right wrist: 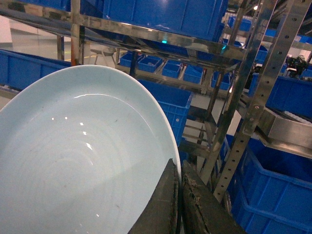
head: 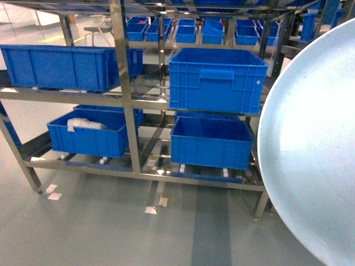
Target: Place blue tray on left shelf second layer neatly
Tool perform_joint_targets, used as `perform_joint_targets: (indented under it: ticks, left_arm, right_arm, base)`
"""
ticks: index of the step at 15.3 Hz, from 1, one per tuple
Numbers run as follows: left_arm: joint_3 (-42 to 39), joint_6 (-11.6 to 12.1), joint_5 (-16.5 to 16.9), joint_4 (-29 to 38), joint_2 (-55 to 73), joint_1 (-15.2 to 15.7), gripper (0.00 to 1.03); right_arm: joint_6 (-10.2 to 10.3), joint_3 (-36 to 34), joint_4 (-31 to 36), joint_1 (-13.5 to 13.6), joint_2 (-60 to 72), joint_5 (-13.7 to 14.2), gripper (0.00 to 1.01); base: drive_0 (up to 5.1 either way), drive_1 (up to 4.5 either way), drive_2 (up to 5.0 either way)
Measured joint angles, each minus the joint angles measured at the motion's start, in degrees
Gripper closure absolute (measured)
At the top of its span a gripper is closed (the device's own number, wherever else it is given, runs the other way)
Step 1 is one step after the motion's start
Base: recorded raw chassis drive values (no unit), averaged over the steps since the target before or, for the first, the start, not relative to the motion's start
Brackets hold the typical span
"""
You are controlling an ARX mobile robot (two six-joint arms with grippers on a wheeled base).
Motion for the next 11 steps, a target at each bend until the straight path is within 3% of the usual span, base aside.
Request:
perform_joint_targets:
  ticks: [11]
  left_arm:
    - [0.0, 0.0, 0.0, 0.0, 0.0, 0.0, 0.05]
  right_arm:
    - [0.0, 0.0, 0.0, 0.0, 0.0, 0.0, 0.99]
  base:
    - [-1.5, -1.54, -1.5]
